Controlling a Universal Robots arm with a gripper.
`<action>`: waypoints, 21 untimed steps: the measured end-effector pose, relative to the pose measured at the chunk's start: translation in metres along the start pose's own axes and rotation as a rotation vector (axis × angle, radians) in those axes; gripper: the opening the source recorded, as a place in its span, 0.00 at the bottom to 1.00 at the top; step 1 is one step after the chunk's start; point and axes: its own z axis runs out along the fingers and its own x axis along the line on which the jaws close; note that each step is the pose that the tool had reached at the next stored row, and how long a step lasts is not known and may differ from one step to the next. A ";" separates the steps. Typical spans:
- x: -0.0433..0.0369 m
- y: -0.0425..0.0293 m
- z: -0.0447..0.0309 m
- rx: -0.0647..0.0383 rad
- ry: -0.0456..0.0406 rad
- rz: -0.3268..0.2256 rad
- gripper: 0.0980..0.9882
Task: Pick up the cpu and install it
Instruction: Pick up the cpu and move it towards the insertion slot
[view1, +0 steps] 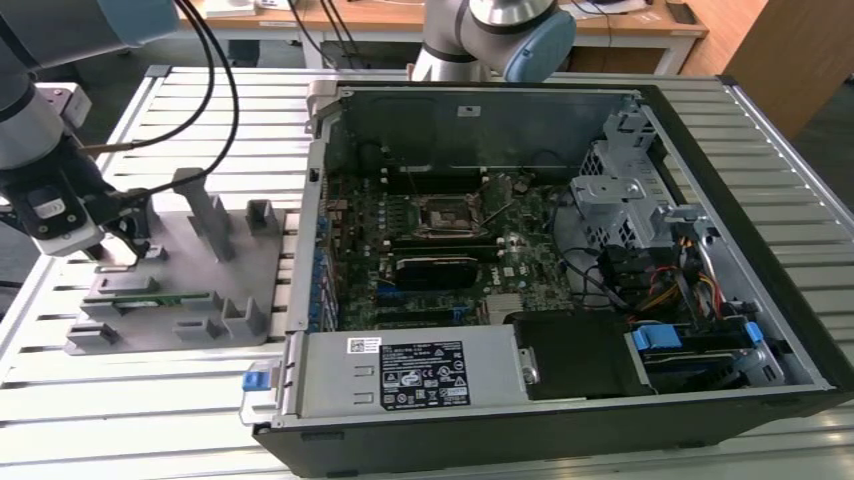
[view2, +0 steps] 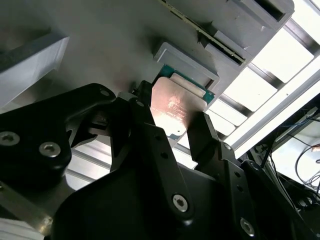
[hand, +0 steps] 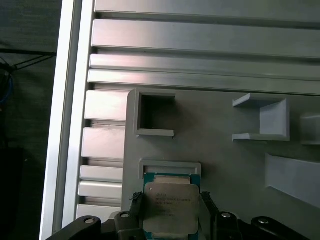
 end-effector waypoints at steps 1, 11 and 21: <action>0.0000 0.0000 -0.0004 0.000 0.0000 0.000 0.48; 0.0003 0.0004 -0.0047 0.000 -0.0003 0.000 0.48; 0.0004 0.0007 -0.0090 0.000 -0.0002 0.000 0.48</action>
